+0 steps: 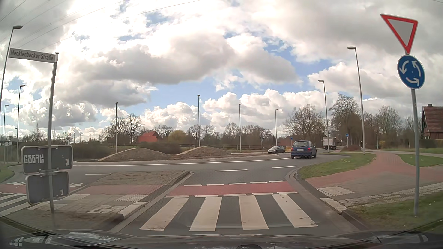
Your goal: Follow the waypoints while adhering to traffic rules and regulations
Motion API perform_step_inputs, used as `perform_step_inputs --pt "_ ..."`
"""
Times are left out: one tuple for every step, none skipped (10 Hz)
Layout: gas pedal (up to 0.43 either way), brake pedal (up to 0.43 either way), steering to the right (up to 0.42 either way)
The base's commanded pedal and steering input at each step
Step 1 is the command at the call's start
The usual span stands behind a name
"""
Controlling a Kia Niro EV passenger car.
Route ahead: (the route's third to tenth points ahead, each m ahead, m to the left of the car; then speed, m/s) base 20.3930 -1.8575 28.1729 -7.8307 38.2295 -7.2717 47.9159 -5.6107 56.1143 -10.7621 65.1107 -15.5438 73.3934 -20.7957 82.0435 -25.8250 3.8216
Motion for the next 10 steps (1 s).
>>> perform_step_inputs --pt "0.087 0.000 -0.026" --pt "0.087 0.000 -0.018" --pt "0.098 0.000 -0.009" --pt "0.098 0.000 -0.003" --pt "0.098 0.000 0.000" --pt "0.110 0.000 0.002" --pt "0.138 0.000 0.006" --pt "0.150 0.000 0.011" --pt "0.169 0.000 0.012" --pt "0.189 0.000 0.013"
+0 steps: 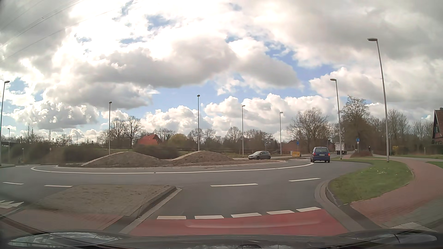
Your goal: Follow the waypoints while adhering to traffic rules and regulations
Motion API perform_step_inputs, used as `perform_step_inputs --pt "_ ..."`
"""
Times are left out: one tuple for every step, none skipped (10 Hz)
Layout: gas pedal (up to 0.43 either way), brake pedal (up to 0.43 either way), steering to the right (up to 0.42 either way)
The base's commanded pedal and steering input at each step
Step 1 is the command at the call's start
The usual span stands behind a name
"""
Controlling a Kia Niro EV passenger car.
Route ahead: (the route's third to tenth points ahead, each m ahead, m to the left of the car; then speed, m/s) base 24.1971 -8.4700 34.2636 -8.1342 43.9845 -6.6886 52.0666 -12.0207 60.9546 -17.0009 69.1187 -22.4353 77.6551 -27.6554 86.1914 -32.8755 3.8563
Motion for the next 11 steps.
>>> perform_step_inputs --pt "0.197 0.000 0.016" --pt "0.197 0.000 0.016" --pt "0.197 0.000 0.018" --pt "0.197 0.000 0.025" --pt "0.197 0.000 0.034" --pt "0.197 0.000 0.043" --pt "0.197 0.000 0.054" --pt "0.197 0.000 0.060" --pt "0.209 0.000 0.062" --pt "0.209 0.000 0.070" --pt "0.220 0.000 0.084"
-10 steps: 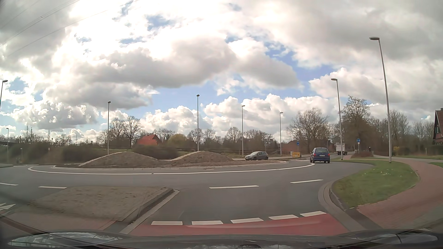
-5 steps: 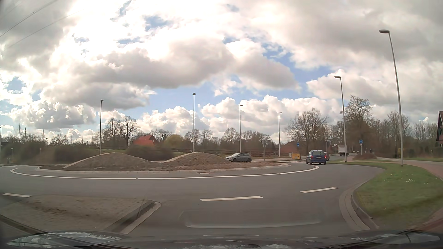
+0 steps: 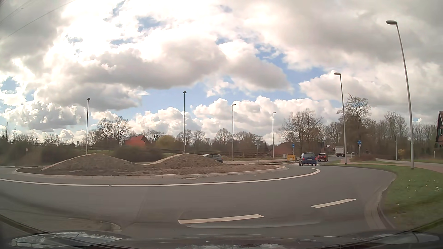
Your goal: Follow the waypoints while adhering to traffic rules and regulations
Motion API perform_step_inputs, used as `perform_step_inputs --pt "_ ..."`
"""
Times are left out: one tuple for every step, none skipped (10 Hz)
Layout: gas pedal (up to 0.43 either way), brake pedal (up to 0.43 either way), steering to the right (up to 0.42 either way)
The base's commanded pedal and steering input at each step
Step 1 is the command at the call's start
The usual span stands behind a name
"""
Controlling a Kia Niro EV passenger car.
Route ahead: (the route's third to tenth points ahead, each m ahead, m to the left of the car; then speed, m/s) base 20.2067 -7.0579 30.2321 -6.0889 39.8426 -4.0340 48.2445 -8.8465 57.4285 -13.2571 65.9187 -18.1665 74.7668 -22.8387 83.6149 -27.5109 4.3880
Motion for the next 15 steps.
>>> perform_step_inputs --pt "0.220 0.000 0.101" --pt "0.220 0.000 0.120" --pt "0.220 0.000 0.137" --pt "0.220 0.000 0.158" --pt "0.220 0.000 0.181" --pt "0.220 0.000 0.195" --pt "0.220 0.000 0.211" --pt "0.220 0.000 0.227" --pt "0.220 0.000 0.246" --pt "0.220 0.000 0.255" --pt "0.220 0.000 0.265" --pt "0.220 0.000 0.269" --pt "0.228 0.000 0.269" --pt "0.228 0.000 0.269" --pt "0.228 0.000 0.269"
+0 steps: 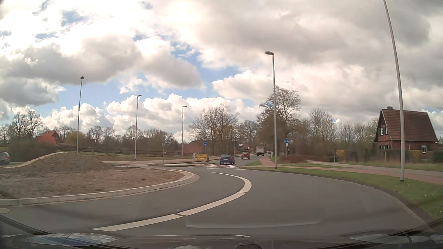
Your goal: Follow the waypoints while adhering to traffic rules and regulations
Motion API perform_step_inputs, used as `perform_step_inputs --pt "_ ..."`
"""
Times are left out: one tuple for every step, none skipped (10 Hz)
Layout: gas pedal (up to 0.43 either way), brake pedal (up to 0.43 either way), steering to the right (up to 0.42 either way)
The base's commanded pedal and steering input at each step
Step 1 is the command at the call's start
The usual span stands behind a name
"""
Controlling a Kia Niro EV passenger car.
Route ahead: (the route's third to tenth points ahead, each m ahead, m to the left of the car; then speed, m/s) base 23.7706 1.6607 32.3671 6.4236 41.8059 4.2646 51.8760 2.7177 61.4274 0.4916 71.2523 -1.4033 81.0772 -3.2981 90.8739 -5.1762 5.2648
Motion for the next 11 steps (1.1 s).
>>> perform_step_inputs --pt "0.220 0.000 0.268" --pt "0.220 0.000 0.265" --pt "0.220 0.000 0.255" --pt "0.209 0.000 0.240" --pt "0.189 0.000 0.204" --pt "0.189 0.000 0.146" --pt "0.189 0.000 0.095" --pt "0.189 0.000 0.054" --pt "0.177 0.000 0.006" --pt "0.177 0.000 -0.035" --pt "0.177 0.000 -0.071"
